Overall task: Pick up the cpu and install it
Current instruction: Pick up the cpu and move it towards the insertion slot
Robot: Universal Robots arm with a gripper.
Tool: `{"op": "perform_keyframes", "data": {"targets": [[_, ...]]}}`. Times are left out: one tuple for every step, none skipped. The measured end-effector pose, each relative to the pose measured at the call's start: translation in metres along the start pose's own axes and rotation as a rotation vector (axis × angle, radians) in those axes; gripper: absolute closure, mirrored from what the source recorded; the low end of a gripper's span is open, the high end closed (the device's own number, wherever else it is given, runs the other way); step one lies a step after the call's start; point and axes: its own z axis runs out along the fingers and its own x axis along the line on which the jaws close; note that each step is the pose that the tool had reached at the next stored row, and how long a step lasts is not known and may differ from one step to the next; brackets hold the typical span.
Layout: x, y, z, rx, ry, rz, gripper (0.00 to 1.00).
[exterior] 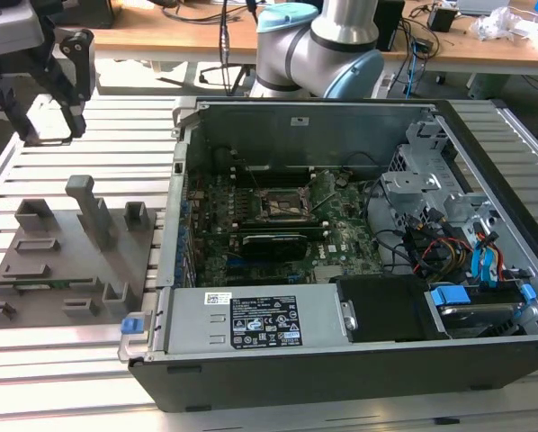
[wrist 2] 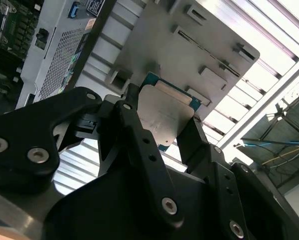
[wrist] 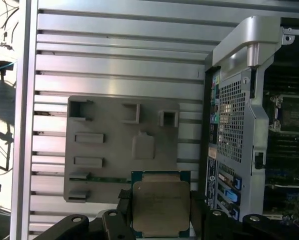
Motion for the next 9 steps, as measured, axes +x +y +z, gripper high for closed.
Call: {"op": "perform_keyframes", "data": {"targets": [[-0.0018, -0.0001, 0.0000, 0.0000, 0.0000, 0.000, 0.45], [-0.0074, -0.0004, 0.0002, 0.0001, 0.0001, 0.000, 0.45], [-0.0115, -0.0006, 0.0003, 0.0002, 0.0001, 0.000, 0.45], [-0.0159, -0.0009, 0.0005, 0.0001, 0.0000, 0.000, 0.45], [-0.0234, -0.0013, 0.0007, 0.0003, -0.0001, 0.000, 0.45], [-0.0260, -0.0014, 0.0008, 0.0003, 0.0000, 0.000, 0.45], [-0.0282, -0.0015, 0.0008, 0.0004, 0.0001, 0.000, 0.45], [-0.0318, -0.0017, 0.0009, 0.0005, 0.0000, 0.000, 0.45], [-0.0348, -0.0019, 0.0010, 0.0006, 0.0002, 0.000, 0.45]]}}
